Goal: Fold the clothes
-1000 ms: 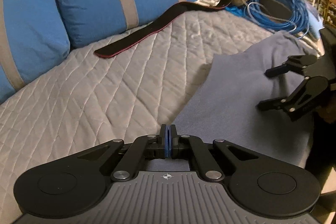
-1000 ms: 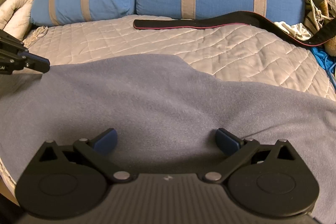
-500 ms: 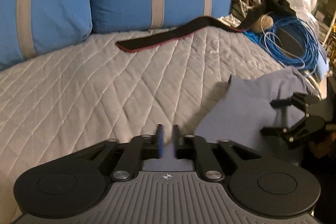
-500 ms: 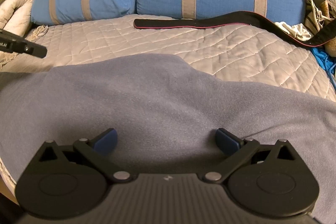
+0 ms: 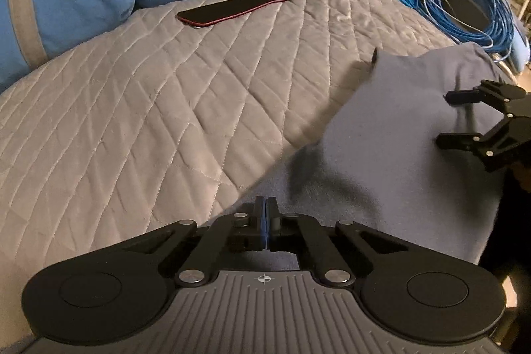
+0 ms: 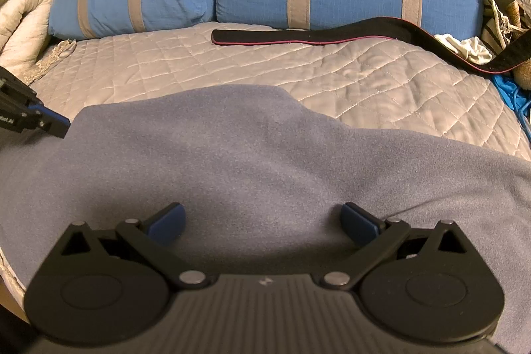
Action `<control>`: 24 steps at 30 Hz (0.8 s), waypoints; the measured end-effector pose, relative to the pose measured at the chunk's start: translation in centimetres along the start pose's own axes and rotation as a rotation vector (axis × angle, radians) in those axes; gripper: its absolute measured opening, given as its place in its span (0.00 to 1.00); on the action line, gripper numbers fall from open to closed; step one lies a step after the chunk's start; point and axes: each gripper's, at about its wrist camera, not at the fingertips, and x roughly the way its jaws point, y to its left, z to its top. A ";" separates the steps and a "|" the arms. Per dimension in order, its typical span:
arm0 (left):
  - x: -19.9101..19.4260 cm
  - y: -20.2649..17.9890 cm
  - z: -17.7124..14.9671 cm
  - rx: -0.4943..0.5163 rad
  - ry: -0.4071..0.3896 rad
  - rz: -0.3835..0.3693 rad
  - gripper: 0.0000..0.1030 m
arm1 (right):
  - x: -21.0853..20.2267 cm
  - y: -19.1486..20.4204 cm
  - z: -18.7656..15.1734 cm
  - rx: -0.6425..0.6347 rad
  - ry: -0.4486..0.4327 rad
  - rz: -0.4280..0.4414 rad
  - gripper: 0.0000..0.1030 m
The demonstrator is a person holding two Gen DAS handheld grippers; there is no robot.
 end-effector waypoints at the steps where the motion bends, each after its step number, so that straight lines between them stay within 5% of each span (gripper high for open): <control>1: -0.3 -0.1 0.0 0.013 -0.003 0.011 0.00 | 0.0 0.0 0.0 0.001 0.000 0.000 0.99; 9: -2.7 1.0 -0.2 -0.009 -0.044 0.042 0.01 | 0.0 0.0 0.1 0.002 0.003 0.001 0.99; 15: -1.4 0.7 -0.4 -0.001 -0.023 0.029 0.31 | 0.0 0.0 0.0 0.001 0.002 -0.001 0.99; 21: -0.1 0.6 -0.7 -0.007 -0.006 0.034 0.31 | 0.0 0.1 0.0 -0.001 0.001 -0.004 0.99; 24: -0.1 0.9 -0.9 -0.023 -0.006 0.046 0.08 | 0.0 0.1 0.0 -0.002 0.001 -0.005 0.99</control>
